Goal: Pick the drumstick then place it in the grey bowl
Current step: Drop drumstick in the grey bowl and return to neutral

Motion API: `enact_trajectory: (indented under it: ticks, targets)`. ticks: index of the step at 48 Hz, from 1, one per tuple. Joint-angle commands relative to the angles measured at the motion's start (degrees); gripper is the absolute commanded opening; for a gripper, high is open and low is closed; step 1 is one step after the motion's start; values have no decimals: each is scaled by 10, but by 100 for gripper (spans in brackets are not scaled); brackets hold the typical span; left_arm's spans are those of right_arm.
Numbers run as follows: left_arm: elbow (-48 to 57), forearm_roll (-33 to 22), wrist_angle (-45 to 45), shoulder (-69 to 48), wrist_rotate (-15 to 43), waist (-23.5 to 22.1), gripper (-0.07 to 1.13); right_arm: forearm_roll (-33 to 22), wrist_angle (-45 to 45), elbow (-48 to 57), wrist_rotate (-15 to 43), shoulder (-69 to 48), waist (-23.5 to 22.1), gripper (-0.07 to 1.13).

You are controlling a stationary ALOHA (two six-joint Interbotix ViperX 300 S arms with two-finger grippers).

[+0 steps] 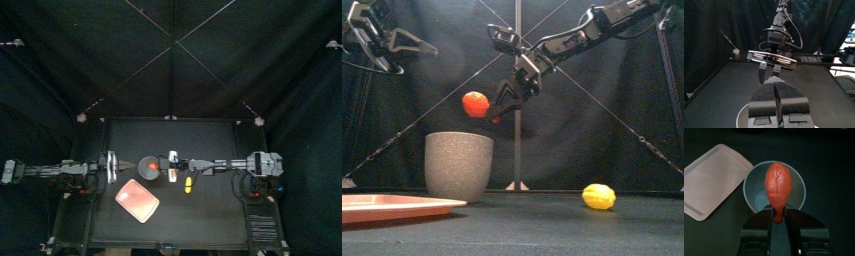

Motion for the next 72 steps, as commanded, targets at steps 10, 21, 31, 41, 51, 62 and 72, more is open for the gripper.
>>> enact_trajectory:
  ticks: [10,21,31,41,51,62,72]
  targets:
    - [-2,0,-5,2,0,2,5,3,-16,-41,2,16,2,76]
    - [2,0,-5,2,0,3,5,33,-35,-22,3,8,2,79]
    - [2,0,-5,2,0,3,5,95,-155,76,2,-57,-2,79]
    - [4,0,-5,2,0,2,5,129,-298,211,2,-142,-4,79]
    - [7,0,-6,2,0,2,5,149,-377,313,1,-200,-4,79]
    - [8,2,-6,2,1,5,5,148,-387,357,1,-242,-4,79]
    - [6,1,-6,2,0,6,5,152,-387,386,2,-280,-2,79]
